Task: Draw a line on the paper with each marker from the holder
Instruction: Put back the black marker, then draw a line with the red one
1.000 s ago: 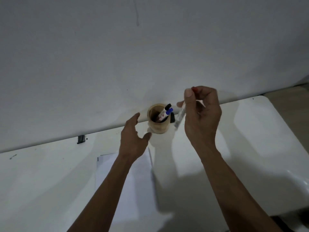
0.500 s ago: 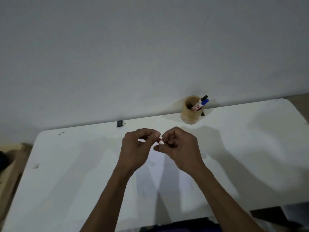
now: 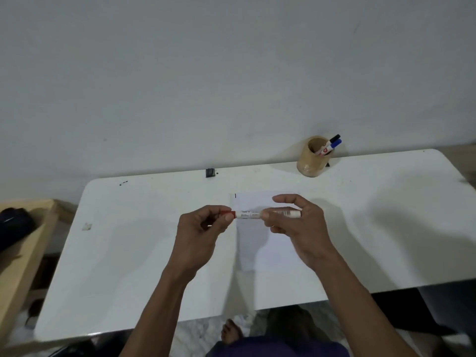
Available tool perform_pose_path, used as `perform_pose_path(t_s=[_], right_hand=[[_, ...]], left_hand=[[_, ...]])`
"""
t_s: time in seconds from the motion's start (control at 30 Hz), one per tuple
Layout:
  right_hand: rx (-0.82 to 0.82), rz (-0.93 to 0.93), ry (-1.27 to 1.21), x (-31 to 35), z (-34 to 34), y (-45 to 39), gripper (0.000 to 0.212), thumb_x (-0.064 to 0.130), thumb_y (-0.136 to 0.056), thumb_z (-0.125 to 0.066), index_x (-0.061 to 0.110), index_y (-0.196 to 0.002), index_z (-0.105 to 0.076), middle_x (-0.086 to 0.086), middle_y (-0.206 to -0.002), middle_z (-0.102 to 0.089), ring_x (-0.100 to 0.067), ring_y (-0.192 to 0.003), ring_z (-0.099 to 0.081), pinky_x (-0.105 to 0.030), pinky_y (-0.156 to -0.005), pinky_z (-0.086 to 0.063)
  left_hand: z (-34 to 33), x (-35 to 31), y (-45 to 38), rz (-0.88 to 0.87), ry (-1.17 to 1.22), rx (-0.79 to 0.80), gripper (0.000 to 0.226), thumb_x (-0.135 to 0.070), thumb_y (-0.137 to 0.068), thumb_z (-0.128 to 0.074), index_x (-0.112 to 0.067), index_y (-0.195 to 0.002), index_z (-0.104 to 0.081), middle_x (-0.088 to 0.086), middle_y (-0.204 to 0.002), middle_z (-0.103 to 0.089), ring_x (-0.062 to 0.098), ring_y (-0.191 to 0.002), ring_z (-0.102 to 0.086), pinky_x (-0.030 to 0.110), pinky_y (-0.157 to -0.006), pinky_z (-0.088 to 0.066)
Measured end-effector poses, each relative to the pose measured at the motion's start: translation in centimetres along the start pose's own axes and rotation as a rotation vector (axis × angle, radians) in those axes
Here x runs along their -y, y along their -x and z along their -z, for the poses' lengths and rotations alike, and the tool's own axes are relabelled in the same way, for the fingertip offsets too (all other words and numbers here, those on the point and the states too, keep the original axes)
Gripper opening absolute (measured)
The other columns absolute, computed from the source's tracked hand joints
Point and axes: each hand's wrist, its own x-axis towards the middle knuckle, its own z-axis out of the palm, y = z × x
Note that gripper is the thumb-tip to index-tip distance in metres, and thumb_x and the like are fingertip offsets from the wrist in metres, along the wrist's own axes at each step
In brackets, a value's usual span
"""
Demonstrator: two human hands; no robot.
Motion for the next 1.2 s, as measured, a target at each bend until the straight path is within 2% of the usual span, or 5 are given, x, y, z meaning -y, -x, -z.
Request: perform_pose_path(t_s=[0.13, 0.3, 0.63, 0.9, 1.2], right_hand=[[-0.055, -0.112, -0.366, -1.7, -2.6, 1.1, 0.031, 0.015, -0.068, -0.083, 0.008, -0.096, -0.072, -0.008, -0.082, -0.073, -0.019, -0.071, -0.069, -0.026, -0.065, -0.057], [-0.058, -0.113, -0.222, -3.5, -4.2, 1.3, 0.016, 0.023, -0.090, -0.073, 0.007, -0.095, -0.073, -0.010, -0.083, -0.077, -0.021, -0.077, -0.073, -0.032, -0.071, -0.059], [-0.016, -0.001, -0.230, -3.2, -2.5, -3.4, 0.017, 0.022, -0.084, -0.070, 0.006, -0.090, -0.071, -0.011, -0.085, -0.076, -0.023, -0.081, -0.072, -0.027, -0.074, -0.061], [-0.075, 0.020, -0.081, -2.8, 0.7, -7.1, 0.010, 0.013, -0.094, -0.068, 0.004, -0.093, -0.073, -0.010, -0.085, -0.078, -0.021, -0.079, -0.074, -0.030, -0.076, -0.062], [-0.124, -0.044, 0.011, -4.3, 1.2, -8.8, 0.013, 0.014, -0.093, -0.072, 0.002, -0.097, -0.071, -0.012, -0.087, -0.078, -0.019, -0.075, -0.074, -0.027, -0.068, -0.059]], left_hand=[[0.3, 0.7, 0.2, 0.024, -0.015, 0.009, 0.005, -0.016, -0.088, -0.074, -0.017, -0.088, -0.079, 0.001, -0.070, -0.068, 0.011, -0.065, -0.055, 0.028, -0.071, -0.052], [-0.1, 1.4, 0.1, 0.107, -0.016, 0.031, 0.022, -0.038, -0.080, -0.077, -0.016, -0.085, -0.080, 0.003, -0.071, -0.073, 0.013, -0.064, -0.060, 0.035, -0.074, -0.056], [0.1, 1.9, -3.0, 0.244, 0.091, -0.049, 0.012, -0.016, -0.086, -0.075, -0.006, -0.082, -0.080, 0.013, -0.073, -0.072, 0.021, -0.064, -0.056, 0.034, -0.070, -0.052], [0.7, 4.1, -9.3, 0.111, -0.596, -0.277, 0.010, -0.019, -0.086, -0.074, -0.010, -0.087, -0.070, -0.001, -0.076, -0.069, 0.015, -0.069, -0.063, 0.030, -0.077, -0.050], [0.1, 7.3, -13.9, 0.109, -0.907, -0.161, 0.011, -0.007, -0.092, -0.065, 0.004, -0.092, -0.066, 0.020, -0.094, -0.063, 0.037, -0.088, -0.060, 0.040, -0.072, -0.045]])
